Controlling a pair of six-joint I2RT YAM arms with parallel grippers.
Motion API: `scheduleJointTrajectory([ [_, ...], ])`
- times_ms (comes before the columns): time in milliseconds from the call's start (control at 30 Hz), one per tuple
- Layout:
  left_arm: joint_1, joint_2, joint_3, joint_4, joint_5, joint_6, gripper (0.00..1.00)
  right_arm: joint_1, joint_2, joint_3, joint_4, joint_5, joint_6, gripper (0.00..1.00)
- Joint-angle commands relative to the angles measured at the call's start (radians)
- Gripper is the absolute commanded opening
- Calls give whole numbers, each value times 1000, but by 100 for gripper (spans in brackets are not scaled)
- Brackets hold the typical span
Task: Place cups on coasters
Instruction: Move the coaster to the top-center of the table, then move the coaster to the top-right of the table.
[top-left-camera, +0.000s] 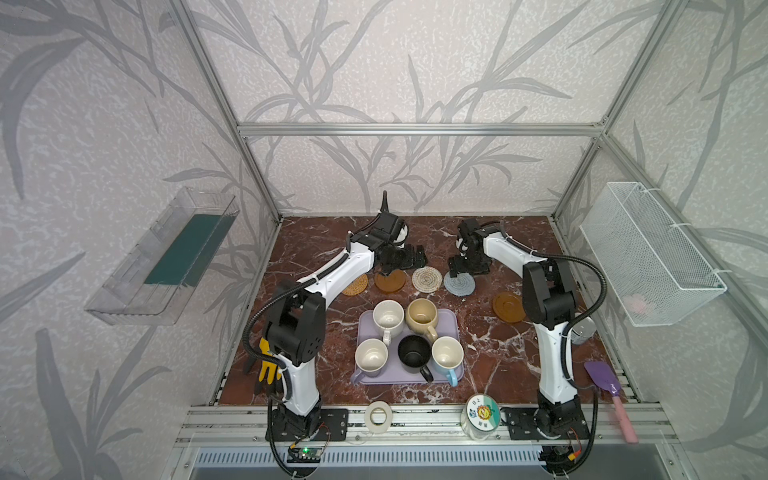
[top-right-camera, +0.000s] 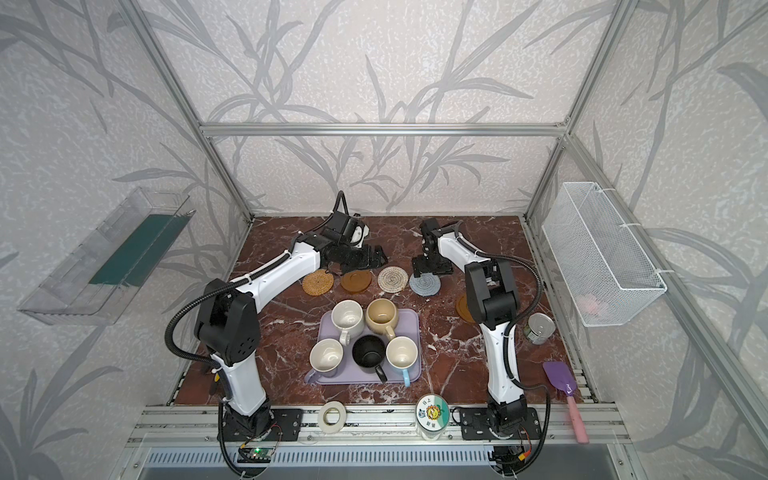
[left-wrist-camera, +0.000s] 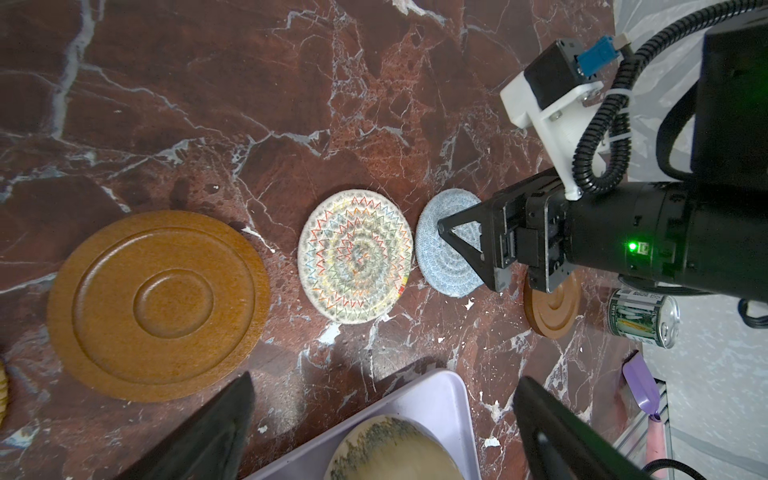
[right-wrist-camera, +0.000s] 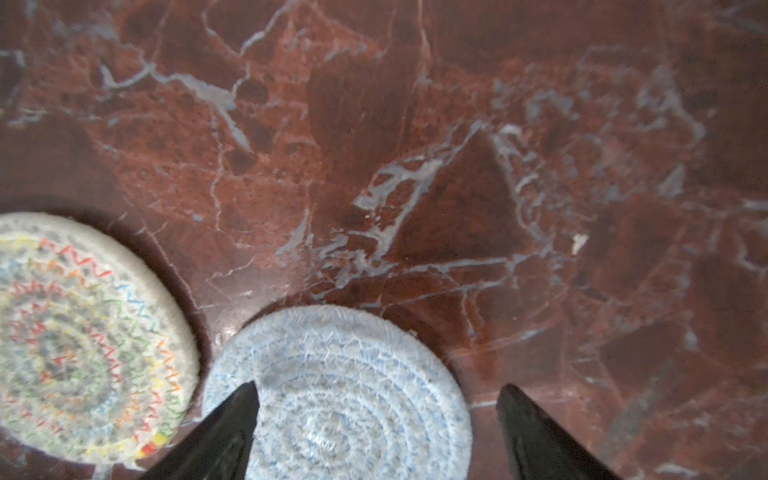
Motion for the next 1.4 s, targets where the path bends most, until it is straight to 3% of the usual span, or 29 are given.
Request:
scheduleJointTrajectory([
  [0,6,-42,-1,-16,-22,-8,99,1,-100,-16,-18,28,-11,92],
  [167,9,-51,25,-38,-25,-8,99,3,-212,-88,4,51,-16,98],
  [400,14,-111,3,-42,-49,-6,99,7,-532,-355,179,140,-11,99],
  [533,17,-145,-8,-56,-55,-2,99,-20,-651,-474,214,80,-1,99],
  [700,17,-199,-33,-94,-53,6,99,-92,-697,-518,94,-61,20,100],
  [967,18,-309,-151,-122,-64,4,99,-92,-788,-742,165,-48,79,94],
  [1367,17,-364,-254,-92,-34,-6,99,-114,-673,-804,209,2,101,91],
])
